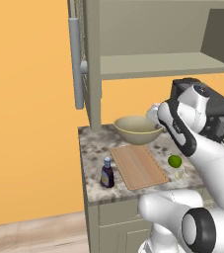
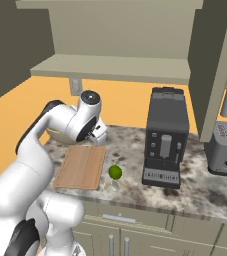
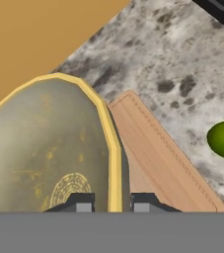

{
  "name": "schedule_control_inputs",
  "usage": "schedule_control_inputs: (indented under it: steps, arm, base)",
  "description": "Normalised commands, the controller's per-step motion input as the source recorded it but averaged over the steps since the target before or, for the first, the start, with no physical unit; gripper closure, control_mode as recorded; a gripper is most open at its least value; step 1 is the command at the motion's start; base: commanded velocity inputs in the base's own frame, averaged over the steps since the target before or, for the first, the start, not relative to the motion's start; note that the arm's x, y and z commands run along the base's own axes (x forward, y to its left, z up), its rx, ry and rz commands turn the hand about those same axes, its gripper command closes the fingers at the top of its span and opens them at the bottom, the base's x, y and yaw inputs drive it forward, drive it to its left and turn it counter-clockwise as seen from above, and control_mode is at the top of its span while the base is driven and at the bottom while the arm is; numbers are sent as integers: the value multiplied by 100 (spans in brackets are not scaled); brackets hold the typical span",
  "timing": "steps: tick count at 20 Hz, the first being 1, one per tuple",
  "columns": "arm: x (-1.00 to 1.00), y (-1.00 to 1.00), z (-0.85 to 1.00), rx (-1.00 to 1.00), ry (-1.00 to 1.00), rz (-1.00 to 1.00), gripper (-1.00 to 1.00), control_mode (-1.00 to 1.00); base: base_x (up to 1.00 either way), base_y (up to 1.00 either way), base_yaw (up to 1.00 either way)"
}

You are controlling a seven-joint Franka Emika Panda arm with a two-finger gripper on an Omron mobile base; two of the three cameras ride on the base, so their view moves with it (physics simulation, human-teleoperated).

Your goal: Open the cabinet. Place the bowl and condiment on the counter. Then place the lime and garlic on the cutting board.

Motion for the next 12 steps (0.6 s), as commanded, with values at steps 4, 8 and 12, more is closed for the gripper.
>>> schedule_control_inputs:
  steps: [4, 8, 12]
  arm:
    - [26, 0, -18, 0, 0, 0, 100, -100]
    - [16, 0, -23, 0, 0, 0, 100, -100]
    - [18, -3, -9, 5, -1, 0, 100, -100]
  base:
    - [0, 0, 0]
    - [0, 0, 0]
    - [0, 0, 0]
